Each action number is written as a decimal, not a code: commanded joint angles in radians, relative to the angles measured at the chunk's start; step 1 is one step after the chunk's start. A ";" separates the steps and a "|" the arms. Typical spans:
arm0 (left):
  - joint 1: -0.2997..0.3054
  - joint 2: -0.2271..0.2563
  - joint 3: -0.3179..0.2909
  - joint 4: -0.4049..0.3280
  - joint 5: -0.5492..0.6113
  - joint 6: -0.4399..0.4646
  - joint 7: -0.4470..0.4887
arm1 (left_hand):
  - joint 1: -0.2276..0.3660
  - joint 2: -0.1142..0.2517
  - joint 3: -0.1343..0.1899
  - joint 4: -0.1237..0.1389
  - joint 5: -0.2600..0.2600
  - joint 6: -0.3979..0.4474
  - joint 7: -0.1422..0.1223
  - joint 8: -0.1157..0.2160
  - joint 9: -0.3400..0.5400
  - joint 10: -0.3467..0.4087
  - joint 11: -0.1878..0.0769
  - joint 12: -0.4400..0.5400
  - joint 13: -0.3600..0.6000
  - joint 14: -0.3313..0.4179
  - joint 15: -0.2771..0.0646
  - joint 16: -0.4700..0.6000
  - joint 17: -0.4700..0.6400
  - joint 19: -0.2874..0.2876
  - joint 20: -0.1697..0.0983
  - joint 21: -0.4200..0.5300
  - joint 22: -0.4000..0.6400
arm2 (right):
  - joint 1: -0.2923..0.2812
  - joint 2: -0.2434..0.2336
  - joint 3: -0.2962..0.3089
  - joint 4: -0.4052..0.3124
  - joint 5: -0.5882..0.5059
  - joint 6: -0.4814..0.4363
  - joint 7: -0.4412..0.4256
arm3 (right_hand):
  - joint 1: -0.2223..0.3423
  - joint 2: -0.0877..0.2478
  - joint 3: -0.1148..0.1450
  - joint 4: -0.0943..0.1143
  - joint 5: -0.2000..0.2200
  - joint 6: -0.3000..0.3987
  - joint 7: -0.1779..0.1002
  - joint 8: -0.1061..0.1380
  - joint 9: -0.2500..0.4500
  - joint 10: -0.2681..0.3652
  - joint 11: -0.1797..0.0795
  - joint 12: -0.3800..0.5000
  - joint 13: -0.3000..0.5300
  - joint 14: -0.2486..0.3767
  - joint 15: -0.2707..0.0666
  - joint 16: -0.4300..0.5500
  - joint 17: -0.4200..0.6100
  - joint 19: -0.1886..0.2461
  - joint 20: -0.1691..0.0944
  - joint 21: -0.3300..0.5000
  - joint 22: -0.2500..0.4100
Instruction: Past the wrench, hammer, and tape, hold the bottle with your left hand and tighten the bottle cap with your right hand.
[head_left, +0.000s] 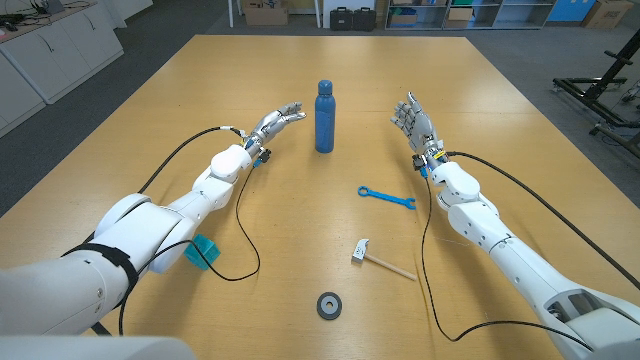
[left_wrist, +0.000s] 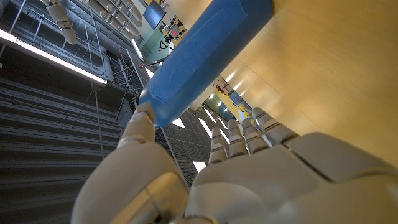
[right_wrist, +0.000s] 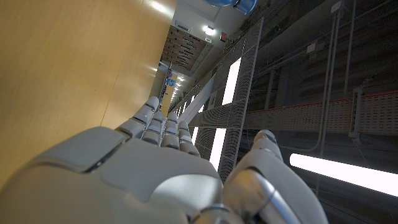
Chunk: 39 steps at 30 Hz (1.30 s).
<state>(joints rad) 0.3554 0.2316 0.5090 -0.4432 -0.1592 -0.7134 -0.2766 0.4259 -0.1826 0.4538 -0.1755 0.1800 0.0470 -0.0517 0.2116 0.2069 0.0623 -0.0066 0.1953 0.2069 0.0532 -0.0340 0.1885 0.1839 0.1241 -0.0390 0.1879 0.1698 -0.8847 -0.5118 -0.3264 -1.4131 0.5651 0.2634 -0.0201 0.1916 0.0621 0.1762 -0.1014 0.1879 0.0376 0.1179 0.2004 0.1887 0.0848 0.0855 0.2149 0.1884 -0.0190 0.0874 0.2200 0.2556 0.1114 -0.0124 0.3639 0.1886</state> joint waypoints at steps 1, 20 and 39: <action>-0.054 -0.031 0.036 0.061 0.011 0.027 -0.026 | 0.013 -0.004 -0.006 0.000 0.001 -0.017 0.003 -0.004 0.002 -0.018 -0.003 -0.004 0.005 -0.013 -0.027 -0.003 0.005 -0.011 -0.038 -0.004 0.005 | -0.016 -0.012 0.007 -0.022 0.003 -0.006 -0.012 | 0.013 0.002 0.006 0.000 -0.002 0.007 0.016 0.005 0.001 0.008 0.005 0.002 0.004 0.007 0.005 0.007 -0.001 0.010 0.003 -0.002 0.001; -0.075 -0.087 0.081 0.075 0.006 0.109 0.041 | 0.018 -0.005 -0.017 -0.001 0.004 -0.004 0.005 0.006 0.002 0.004 -0.014 0.009 0.005 0.007 -0.038 0.008 0.005 0.005 -0.040 0.003 0.004 | -0.024 -0.021 0.010 -0.028 0.010 -0.008 -0.007 | 0.016 0.005 0.006 -0.001 -0.004 0.009 0.015 0.004 0.001 0.010 0.009 0.002 0.004 0.006 0.005 0.007 -0.001 0.011 0.004 -0.006 0.001; -0.111 -0.122 0.153 0.081 0.000 0.202 0.088 | 0.042 -0.002 -0.027 -0.005 0.008 0.043 -0.010 0.030 0.002 0.044 -0.028 0.024 0.004 0.046 -0.053 0.021 0.004 0.036 -0.040 0.011 0.003 | -0.034 -0.023 0.016 -0.024 0.021 -0.004 -0.006 | 0.017 0.007 0.006 -0.002 -0.004 0.010 0.015 0.003 0.002 0.010 0.008 0.002 0.004 0.004 0.005 0.006 0.000 0.008 0.007 -0.011 0.002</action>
<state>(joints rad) 0.2625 0.1262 0.6294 -0.3659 -0.1506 -0.5695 -0.2067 0.4550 -0.1826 0.4291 -0.1779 0.1800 0.0788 -0.0613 0.2351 0.2066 0.0989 -0.0358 0.2141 0.2068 0.0914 -0.0393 0.2043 0.1837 0.1494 -0.0357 0.1928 0.1697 -0.9133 -0.5337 -0.3131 -1.4399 0.5805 0.2561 -0.0277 0.1955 0.0660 0.1760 -0.1013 0.1879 0.0413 0.1215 0.2004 0.1886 0.0883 0.0891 0.2148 0.1883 -0.0152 0.0912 0.2200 0.2557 0.1169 -0.0070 0.3568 0.1884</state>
